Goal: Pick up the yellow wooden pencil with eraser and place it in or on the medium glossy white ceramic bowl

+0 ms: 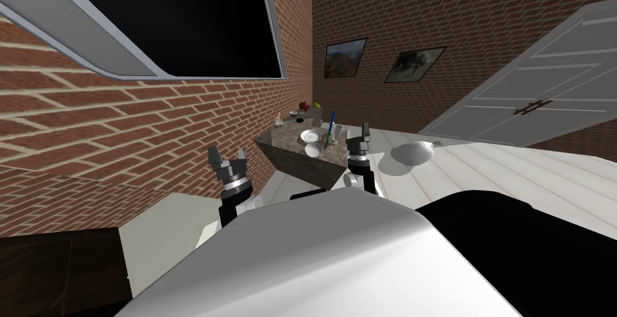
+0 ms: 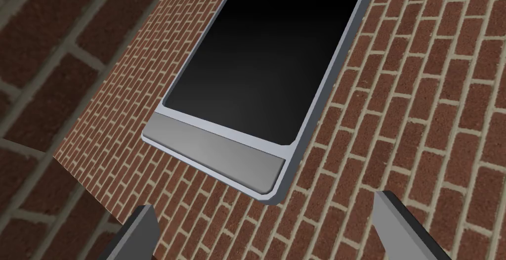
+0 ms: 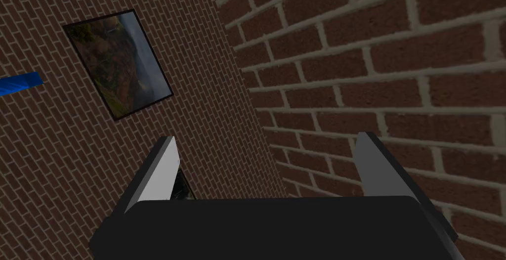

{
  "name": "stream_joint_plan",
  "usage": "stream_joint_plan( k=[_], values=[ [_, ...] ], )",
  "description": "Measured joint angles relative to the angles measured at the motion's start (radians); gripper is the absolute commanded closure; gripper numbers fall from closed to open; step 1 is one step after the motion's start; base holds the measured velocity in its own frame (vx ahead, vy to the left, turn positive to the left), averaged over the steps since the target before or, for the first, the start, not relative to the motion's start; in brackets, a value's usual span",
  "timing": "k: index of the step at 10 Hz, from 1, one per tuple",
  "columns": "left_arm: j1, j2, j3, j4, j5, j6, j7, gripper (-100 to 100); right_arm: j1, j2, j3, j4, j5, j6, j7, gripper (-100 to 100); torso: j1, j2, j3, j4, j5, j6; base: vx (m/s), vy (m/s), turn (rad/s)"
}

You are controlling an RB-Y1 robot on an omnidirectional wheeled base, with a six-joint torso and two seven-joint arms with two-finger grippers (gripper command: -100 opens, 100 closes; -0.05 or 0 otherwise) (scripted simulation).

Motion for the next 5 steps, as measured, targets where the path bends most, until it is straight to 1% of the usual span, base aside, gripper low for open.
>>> stream_joint_plan(
  k=[2,3,4,5],
  values=[
    [0.000,0.000,0.000,0.000,0.000,0.000,0.000,0,0.008,-0.048,-0.005,0.017,-0.024,0.000,-0.041,-100,-0.003,0.002,0.001,0.000,-0.001,0.000,-0.034,-0.045,0.125],
    [0.000,0.000,0.000,0.000,0.000,0.000,0.000,0,0.016,-0.067,-0.006,0.021,-0.038,0.003,-0.067,-100,-0.004,0.002,0.001,0.000,-0.001,0.000,-0.035,-0.064,0.174],
    [0.000,0.000,0.000,0.000,0.000,0.000,0.000,0,0.013,-0.083,-0.009,0.035,-0.052,0.009,-0.095,-100,-0.005,0.002,0.001,0.000,-0.001,0.000,-0.035,-0.058,0.209],
    [0.000,0.000,0.000,0.000,0.000,0.000,0.000,0,0.023,-0.096,-0.007,0.046,-0.067,0.010,-0.121,-100,-0.004,0.002,0.001,0.000,-0.001,0.000,-0.023,-0.038,0.035]
  ],
)
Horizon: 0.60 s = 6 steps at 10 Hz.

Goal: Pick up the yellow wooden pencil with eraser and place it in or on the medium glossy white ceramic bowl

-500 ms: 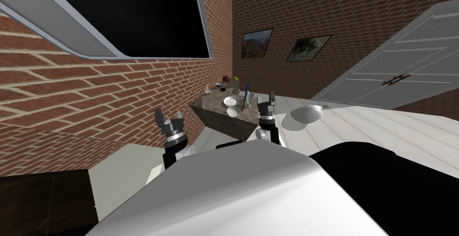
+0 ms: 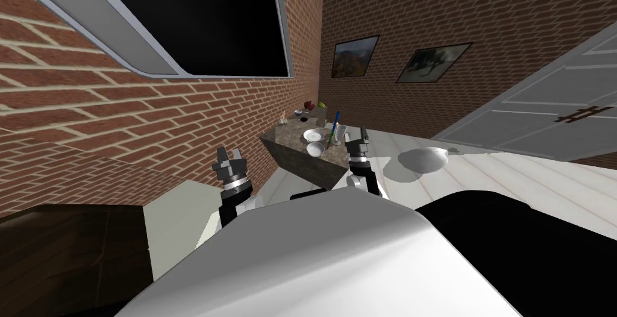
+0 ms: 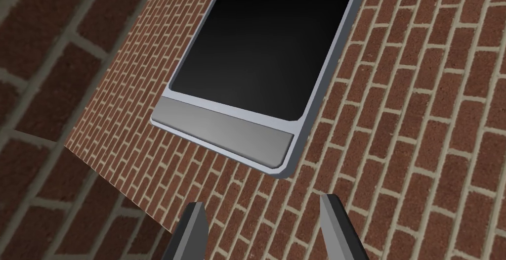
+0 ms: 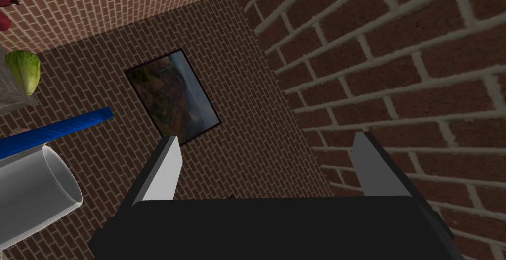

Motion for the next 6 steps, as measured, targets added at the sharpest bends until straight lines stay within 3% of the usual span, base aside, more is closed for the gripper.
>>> stream_joint_plan(
  k=[6],
  values=[
    [0.000,0.000,0.000,0.000,0.000,0.000,0.000,0,0.021,-0.052,-0.015,0.048,-0.072,0.017,-0.154,-100,0.001,-0.001,0.000,0.000,0.000,0.000,-0.030,-0.041,0.131]
  ],
)
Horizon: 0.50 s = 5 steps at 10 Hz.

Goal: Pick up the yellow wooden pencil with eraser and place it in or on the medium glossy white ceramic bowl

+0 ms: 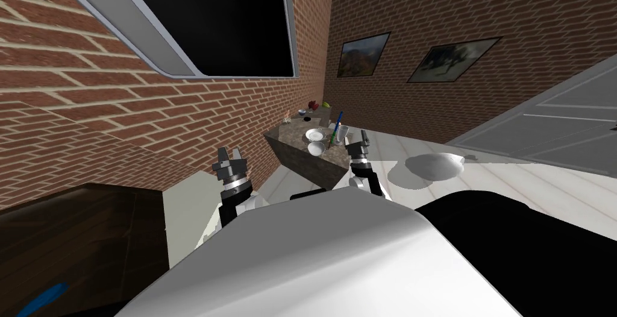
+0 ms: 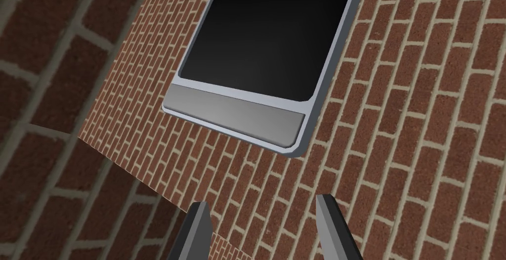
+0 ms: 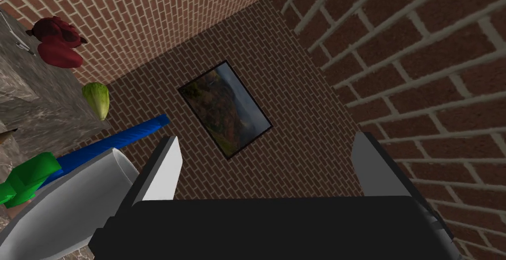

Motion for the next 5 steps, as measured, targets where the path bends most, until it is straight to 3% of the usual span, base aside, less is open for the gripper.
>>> stream_joint_plan(
  k=[5],
  values=[
    [0.000,0.000,0.000,0.000,0.000,0.000,0.000,0,0.025,-0.036,-0.008,0.046,-0.057,0.007,-0.134,-100,0.000,-0.001,0.000,0.000,0.000,0.000,-0.024,-0.039,0.131]
  ],
)
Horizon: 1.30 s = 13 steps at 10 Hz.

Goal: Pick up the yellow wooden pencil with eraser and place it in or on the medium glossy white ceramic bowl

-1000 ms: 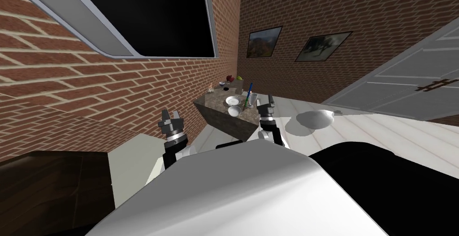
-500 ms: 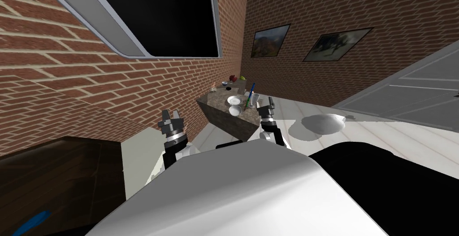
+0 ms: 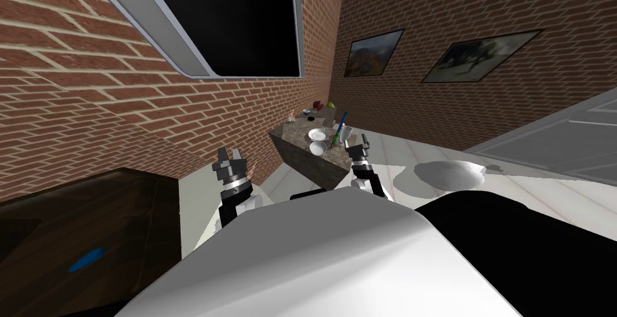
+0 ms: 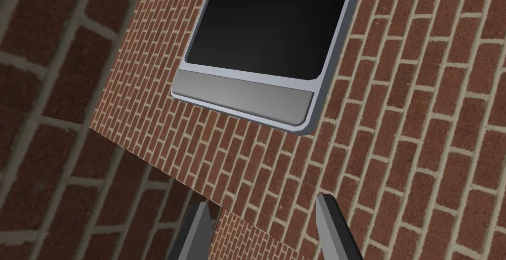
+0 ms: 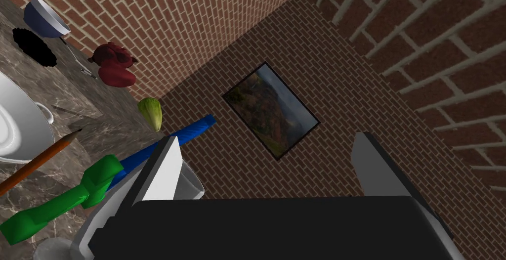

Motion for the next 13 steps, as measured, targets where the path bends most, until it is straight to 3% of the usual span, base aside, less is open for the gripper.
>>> stream_joint_plan(
  k=[13],
  values=[
    [0.000,0.000,0.000,0.000,0.000,0.000,0.000,0,0.048,-0.074,-0.015,0.101,-0.107,0.020,-0.353,-100,0.001,-0.001,-0.001,0.000,0.000,0.001,-0.023,-0.032,0.135]
  ],
)
